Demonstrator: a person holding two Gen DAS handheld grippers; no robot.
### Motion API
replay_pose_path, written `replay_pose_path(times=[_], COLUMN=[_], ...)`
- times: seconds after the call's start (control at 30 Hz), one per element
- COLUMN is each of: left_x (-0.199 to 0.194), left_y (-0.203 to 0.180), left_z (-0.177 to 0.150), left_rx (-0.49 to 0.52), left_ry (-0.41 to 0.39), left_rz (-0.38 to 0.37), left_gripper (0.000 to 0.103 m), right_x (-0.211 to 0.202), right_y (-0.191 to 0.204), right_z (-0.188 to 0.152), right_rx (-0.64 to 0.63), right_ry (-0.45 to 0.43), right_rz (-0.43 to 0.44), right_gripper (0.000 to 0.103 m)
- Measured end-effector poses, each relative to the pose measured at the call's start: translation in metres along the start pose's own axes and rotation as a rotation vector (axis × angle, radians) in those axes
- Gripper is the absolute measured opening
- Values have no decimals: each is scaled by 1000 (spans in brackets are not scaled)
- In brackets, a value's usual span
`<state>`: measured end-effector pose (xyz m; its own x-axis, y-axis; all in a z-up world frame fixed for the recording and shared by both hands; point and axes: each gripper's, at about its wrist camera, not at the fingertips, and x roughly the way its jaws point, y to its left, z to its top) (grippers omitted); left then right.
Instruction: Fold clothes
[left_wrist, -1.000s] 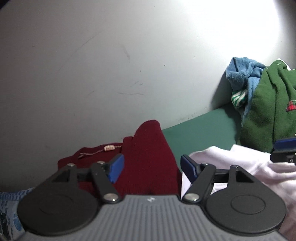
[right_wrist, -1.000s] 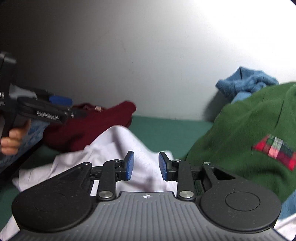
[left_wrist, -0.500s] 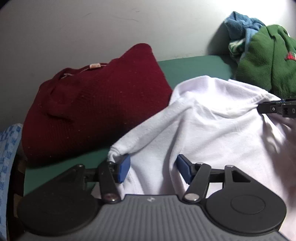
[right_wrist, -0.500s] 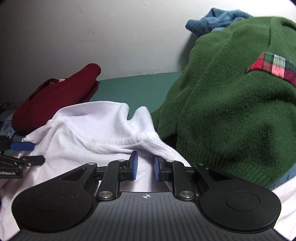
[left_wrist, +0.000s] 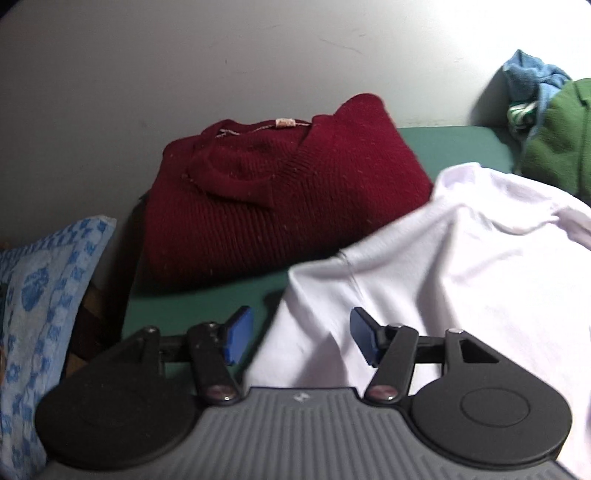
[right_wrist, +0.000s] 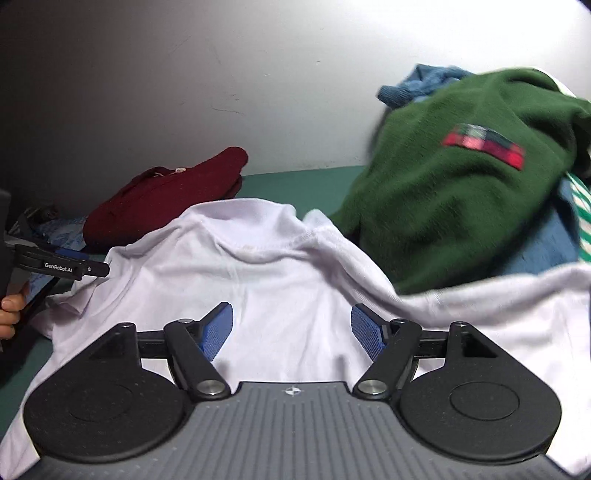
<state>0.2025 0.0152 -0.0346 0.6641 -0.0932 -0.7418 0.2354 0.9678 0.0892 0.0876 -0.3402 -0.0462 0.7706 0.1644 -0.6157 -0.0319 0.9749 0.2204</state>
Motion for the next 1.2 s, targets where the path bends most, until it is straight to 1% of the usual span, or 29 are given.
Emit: replay_pose_path(times=[0.07, 0.1, 0.13, 0.2, 0.23, 0.27, 0.3, 0.33, 0.37, 0.4, 0.43, 0.47, 0.53, 0.57, 0.6, 0.67, 0.7, 0.77, 0.8, 0.83, 0.87, 0.9, 0.97, 1.03, 1.07, 1.13, 1.2], left_x=[-18, -24, -27, -24, -20, -16, -13, -12, -12, -12, -12, -13, -13, -13, -13, -13, -14, -19, -22, -25, -29, -32, -41, -48, -49, -49, -50], left_y=[-6, -9, -12, -16, -17, -18, -19, -19, -18, -14, -10, -6, 2, 7, 14, 25, 26, 27, 28, 28, 29, 31, 32, 37, 42, 52, 61], left_z=[-12, -18, -23, -33, -36, -39, -42, -45, -47, -49, -50, -52, -55, -56, -56, -55, -54, -53, -52, -51, -49, -48, -48, -49, -51, -56, -62], left_rx=[-13, -17, -22, -31, -29, -25, -20, -10, -2, 1, 4, 7, 12, 12, 4, 0, 2, -6, -12, -18, -32, -54, -66, -78, -92, -122, -150], left_ry=[-20, -23, -16, 15, 34, 48, 58, 57, 56, 56, 55, 55, 55, 55, 58, 61, 62, 53, 45, 38, 34, 31, 8, -5, -3, 10, 23], left_rz=[-50, -71, -86, -103, -96, -83, -70, -56, -41, -23, -6, 12, 47, 63, 74, 91, 92, 88, 84, 80, 61, 25, 14, 20, 29, 50, 68], left_gripper=[67, 69, 69, 68, 68, 67, 67, 66, 67, 67, 70, 72, 82, 83, 84, 84, 84, 81, 76, 70, 71, 74, 76, 77, 77, 75, 75], right_x=[-16, -24, -32, -47, -53, -56, -58, -60, -62, -64, -65, -66, -62, -61, -63, -71, -77, -83, -84, -81, -76, -70, -59, -56, -56, -60, -62], right_y=[-22, -32, -43, -65, -75, -81, -86, -91, -96, -102, -107, -109, -107, -108, -110, -107, -97, -72, -61, -52, -46, -42, -38, -46, -52, -63, -64], right_z=[-13, -19, -25, -38, -43, -45, -47, -50, -52, -52, -53, -52, -50, -51, -50, -46, -43, -38, -36, -37, -38, -40, -45, -51, -54, -55, -55], right_rx=[74, 110, 147, 221, 248, 250, 237, 224, 217, 221, 224, 214, 140, 115, 120, 171, 173, 115, 90, 70, 57, 58, 65, 100, 117, 146, 145], right_ry=[22, 32, 43, 65, 77, 83, 74, 65, 56, 47, 41, 38, 39, 41, 42, 26, -2, -21, -22, -6, 14, 42, 91, 105, 107, 96, 100], right_rz=[-41, -61, -82, -122, -149, -188, -223, -259, -286, -299, -310, -332, -445, -494, -514, -467, -406, -291, -237, -193, -158, -140, -118, -156, -168, -166, -190], right_gripper=[60, 43, 32, 31, 31, 31, 24, 23, 23, 21, 19, 19, 19, 21, 29, 29, 29, 31, 34, 35, 35, 35, 35, 32, 27, 12, 7])
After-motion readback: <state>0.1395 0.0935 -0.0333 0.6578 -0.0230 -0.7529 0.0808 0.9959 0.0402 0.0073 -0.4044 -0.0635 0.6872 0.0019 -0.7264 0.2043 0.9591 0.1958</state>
